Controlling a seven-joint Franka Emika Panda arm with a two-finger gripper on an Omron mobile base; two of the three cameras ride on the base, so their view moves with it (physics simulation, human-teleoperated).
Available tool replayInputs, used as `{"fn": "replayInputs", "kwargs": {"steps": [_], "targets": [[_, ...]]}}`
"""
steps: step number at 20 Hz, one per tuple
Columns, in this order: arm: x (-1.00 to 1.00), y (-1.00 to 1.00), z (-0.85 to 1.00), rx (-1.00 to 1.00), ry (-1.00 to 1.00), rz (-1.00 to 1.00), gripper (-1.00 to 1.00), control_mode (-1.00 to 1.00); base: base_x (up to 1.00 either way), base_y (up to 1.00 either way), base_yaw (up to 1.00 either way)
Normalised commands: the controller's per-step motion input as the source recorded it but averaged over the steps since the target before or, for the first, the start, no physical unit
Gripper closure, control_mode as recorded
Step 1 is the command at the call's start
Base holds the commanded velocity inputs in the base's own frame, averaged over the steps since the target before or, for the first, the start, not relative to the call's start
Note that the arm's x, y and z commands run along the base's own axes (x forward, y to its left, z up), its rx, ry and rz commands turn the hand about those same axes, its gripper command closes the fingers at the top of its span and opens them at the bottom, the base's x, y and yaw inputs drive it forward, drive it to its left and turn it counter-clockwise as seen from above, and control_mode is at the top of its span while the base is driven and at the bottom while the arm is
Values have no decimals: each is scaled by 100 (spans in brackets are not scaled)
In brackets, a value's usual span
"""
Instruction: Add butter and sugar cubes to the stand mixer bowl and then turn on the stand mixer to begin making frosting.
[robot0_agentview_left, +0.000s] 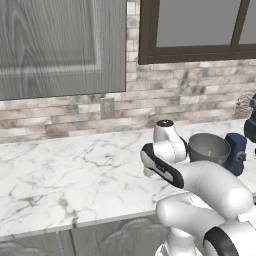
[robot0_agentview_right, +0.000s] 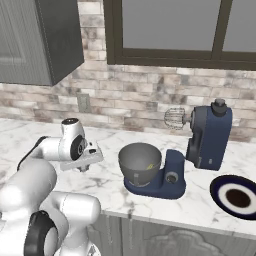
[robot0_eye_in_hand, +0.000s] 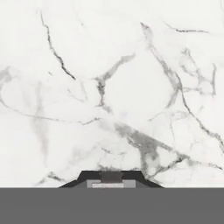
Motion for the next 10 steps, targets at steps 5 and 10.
{"fn": "replayInputs", "kwargs": {"steps": [5, 10], "targets": [[-33, -16, 72, -2, -8, -5, 100, -100, 0, 0, 0], [-13, -21, 75, -2, -4, -6, 100, -100, 0, 0, 0]]}}
